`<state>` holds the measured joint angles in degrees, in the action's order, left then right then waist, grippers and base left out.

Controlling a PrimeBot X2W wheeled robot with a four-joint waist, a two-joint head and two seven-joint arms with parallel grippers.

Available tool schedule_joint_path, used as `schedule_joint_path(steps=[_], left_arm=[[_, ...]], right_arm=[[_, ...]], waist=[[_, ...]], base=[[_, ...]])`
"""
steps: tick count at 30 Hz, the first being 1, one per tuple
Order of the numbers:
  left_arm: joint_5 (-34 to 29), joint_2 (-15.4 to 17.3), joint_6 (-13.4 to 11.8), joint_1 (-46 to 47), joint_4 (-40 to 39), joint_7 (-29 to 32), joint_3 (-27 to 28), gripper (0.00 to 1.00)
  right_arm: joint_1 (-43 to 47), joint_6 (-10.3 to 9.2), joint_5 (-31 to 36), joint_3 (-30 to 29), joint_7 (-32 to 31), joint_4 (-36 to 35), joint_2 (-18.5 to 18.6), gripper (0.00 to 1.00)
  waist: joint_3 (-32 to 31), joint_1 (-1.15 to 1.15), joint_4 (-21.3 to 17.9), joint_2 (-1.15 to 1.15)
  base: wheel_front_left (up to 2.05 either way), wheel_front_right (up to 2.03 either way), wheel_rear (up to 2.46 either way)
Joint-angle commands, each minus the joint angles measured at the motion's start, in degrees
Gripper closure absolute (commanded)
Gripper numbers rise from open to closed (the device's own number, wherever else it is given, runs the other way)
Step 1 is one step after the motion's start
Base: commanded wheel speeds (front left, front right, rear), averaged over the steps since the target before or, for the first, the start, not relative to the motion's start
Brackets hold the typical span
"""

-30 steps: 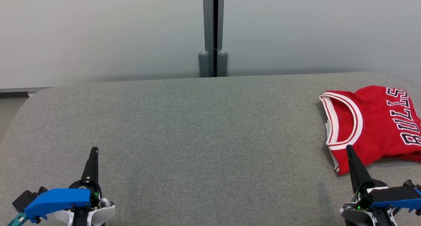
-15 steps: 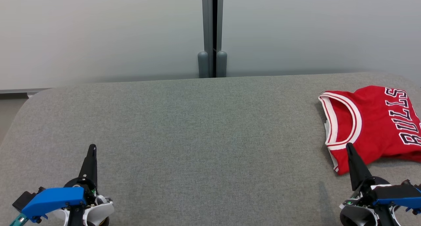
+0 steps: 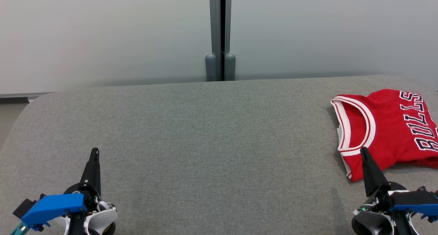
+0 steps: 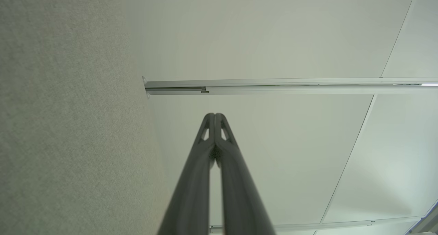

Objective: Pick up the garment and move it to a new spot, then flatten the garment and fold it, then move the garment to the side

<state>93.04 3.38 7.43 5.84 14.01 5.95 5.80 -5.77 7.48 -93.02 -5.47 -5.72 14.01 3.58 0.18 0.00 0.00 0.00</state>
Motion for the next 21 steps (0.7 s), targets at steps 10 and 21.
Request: schedule_joint_path(steps=[10, 21], left_arm=[[-0.14, -0.09, 0.28, 0.63, 0.08, 0.24, 0.33, 1.0], [-0.21, -0.17, 0.28, 0.64, 0.08, 0.31, 0.42, 1.0]], right_arm=[[-0.81, 0.02, -0.16, -0.27, -0.23, 0.13, -0.06, 1.0], [-0.82, 0.02, -0.06, -0.38, -0.36, 0.14, -0.15, 1.0]], waist=[[0.0, 0.0, 0.0, 0.0], [0.0, 0.0, 0.0, 0.0]], base=[[0.0, 0.0, 0.0], [0.0, 0.0, 0.0]])
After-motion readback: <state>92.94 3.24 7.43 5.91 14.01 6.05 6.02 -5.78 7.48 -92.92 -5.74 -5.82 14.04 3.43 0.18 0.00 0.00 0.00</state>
